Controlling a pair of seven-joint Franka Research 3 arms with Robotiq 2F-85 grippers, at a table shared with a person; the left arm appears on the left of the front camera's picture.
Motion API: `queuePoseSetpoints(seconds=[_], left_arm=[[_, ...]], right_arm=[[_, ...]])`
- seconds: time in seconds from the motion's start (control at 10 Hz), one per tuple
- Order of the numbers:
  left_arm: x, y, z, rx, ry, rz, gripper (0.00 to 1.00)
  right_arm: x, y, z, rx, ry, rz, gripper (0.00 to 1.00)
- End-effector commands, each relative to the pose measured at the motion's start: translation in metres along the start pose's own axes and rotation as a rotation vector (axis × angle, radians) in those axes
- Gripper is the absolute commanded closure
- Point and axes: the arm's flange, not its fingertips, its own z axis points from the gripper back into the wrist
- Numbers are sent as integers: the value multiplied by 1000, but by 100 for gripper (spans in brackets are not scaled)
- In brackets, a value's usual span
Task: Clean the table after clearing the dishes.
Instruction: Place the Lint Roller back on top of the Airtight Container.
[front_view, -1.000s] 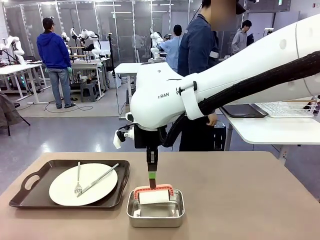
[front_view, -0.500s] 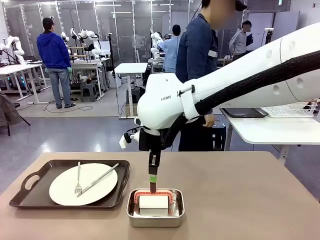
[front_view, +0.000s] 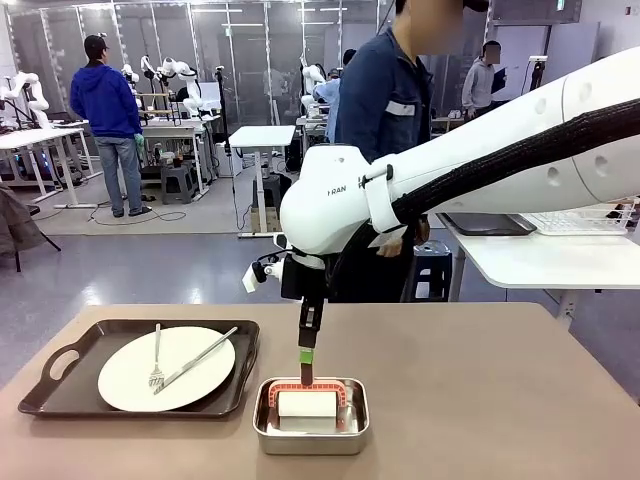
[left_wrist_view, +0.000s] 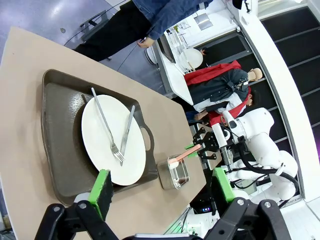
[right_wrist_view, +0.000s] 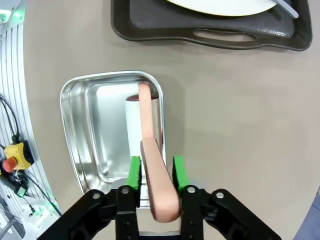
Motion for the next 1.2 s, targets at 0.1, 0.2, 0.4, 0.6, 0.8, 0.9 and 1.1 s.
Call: queuePoseSetpoints(seconds=[0.1,0.2,0.4,0.6,0.8,0.9,1.1], left_arm=[[-2,-1,3,-6,5,-4,0],[-2,-1,3,-6,5,-4,0],[-2,-1,3,-6,5,-4,0],[-2,-1,3,-6,5,-4,0],[-2,-1,3,-6,5,-4,0],[-2,-1,3,-6,5,-4,0],[-2,-1,3,-6,5,-4,0]], right_arm=[[1,2,3,-47,-22,13,9],[1,2,6,-54,-18,9,0],[2,1,13,-76,-9,11,0],[1,0,17,-90,-16,18,0],[-1,0,16,-96,-16,36,0],[3,-4,16,-69,-16,19,0],[3,-4,16,-69,-16,19,0]])
